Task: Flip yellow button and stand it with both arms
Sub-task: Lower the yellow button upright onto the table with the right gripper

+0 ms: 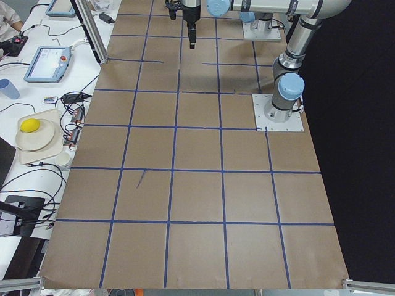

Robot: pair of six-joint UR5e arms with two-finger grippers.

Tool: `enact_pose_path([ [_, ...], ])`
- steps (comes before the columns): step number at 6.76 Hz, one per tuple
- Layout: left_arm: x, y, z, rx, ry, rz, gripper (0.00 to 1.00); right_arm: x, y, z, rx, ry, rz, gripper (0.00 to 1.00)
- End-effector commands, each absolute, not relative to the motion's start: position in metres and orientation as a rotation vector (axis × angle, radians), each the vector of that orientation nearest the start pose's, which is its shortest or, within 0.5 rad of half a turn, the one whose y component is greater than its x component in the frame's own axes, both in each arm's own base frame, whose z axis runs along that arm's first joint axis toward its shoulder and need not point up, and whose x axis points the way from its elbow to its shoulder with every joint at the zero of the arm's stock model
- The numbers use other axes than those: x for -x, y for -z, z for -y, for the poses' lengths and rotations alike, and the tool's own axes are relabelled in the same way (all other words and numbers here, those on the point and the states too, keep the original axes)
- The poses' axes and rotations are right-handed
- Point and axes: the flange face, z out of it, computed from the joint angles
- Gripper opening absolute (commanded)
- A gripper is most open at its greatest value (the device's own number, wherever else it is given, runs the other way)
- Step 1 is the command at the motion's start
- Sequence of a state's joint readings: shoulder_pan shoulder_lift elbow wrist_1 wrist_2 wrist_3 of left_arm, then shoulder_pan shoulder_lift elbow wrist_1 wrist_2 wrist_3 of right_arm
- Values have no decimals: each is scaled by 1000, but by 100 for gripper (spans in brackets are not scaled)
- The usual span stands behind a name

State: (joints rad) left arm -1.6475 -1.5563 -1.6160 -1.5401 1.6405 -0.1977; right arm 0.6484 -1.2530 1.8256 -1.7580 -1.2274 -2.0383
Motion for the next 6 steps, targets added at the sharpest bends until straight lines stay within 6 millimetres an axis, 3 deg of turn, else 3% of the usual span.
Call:
enact_pose_path([
  [1,163,-476,473,186,15,-3068,100,312,-230,448,1353,413,-2339,15],
  [3,163,-478,471,186,19,-3066,100,312,-228,448,1339,409,-2342,53],
  [4,163,-478,471,186,19,-3068,100,312,-227,448,1314,407,-2350,99],
  [6,163,-477,471,186,17,-3068,100,312,-230,448,1275,394,-2377,100],
])
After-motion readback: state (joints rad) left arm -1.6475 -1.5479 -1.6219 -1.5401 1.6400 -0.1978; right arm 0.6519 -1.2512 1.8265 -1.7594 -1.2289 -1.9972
